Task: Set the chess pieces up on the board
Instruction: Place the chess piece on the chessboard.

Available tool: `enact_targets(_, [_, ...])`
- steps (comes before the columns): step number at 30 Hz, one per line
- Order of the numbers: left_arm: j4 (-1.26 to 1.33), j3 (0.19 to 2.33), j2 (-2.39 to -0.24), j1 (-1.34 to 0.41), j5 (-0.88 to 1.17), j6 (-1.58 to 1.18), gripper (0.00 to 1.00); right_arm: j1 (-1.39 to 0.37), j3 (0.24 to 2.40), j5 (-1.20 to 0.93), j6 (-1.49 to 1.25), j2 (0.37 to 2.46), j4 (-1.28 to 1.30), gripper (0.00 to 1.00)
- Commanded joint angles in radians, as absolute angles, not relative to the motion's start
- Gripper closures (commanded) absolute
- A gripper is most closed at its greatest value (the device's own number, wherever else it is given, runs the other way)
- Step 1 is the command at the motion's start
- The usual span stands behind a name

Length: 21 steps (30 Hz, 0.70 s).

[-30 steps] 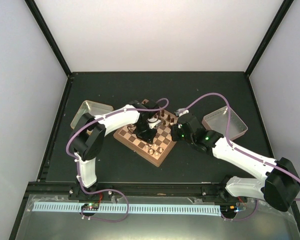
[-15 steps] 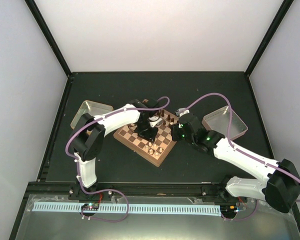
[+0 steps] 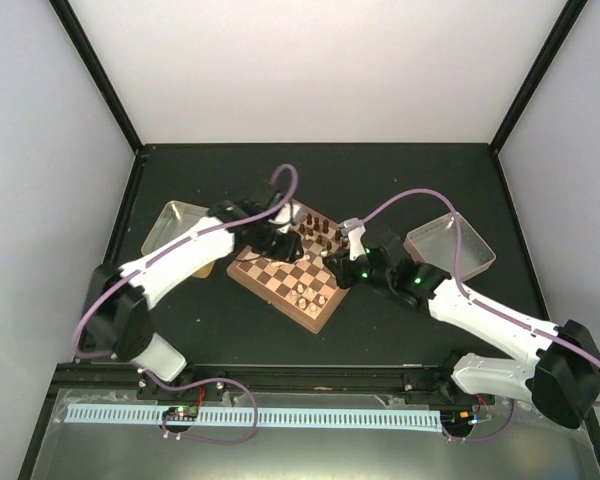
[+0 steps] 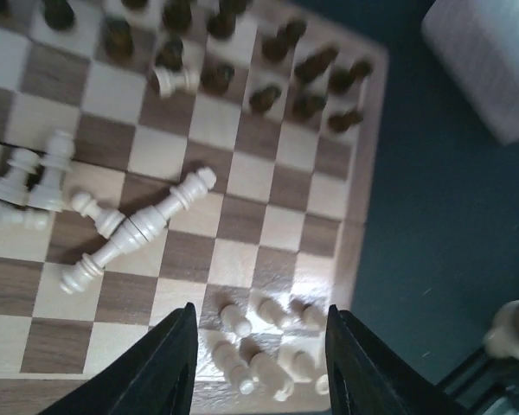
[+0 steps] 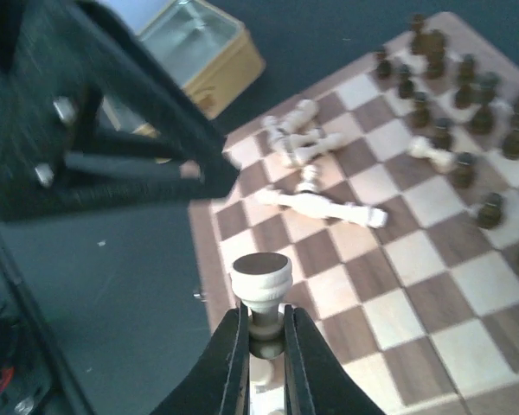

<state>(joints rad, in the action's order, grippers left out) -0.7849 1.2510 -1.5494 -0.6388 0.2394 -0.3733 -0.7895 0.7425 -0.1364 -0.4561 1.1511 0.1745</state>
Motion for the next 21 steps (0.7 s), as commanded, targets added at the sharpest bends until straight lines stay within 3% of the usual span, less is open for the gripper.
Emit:
enact_targets(1, [-0.482, 1.092, -1.340, -0.573, 0.375, -0.570, 0.55, -0.787, 0.740, -0.327, -0.377, 1.175, 0.036, 0.91])
enact_targets(7, [-0.171, 0.900, -1.182, -0.520, 0.616, -0.744, 0.40, -0.802, 0.803, -0.411, -0.282, 1.218, 0.019, 0.91])
enact_targets(11, [-0.129, 0.889, -1.195, -0.507, 0.740, -0.782, 0.39, -0.821, 0.851, -0.413, -0.238, 1.241, 0.038, 0.91])
enact_targets(16, [-0.086, 0.867, -1.216, -0.506, 0.804, -0.814, 0.52, -0.826, 0.881, -0.410, -0.232, 1.253, 0.044, 0.91])
enact_targets(19, [-0.091, 0.866, -1.216, -0.505, 0.820, -0.812, 0.66, -0.825, 0.886, -0.389, -0.244, 1.253, 0.049, 0.91])
enact_targets(21, [-0.104, 0.862, -1.209, -0.505, 0.824, -0.808, 0.69, -0.826, 0.887, -0.371, -0.255, 1.253, 0.050, 0.91])
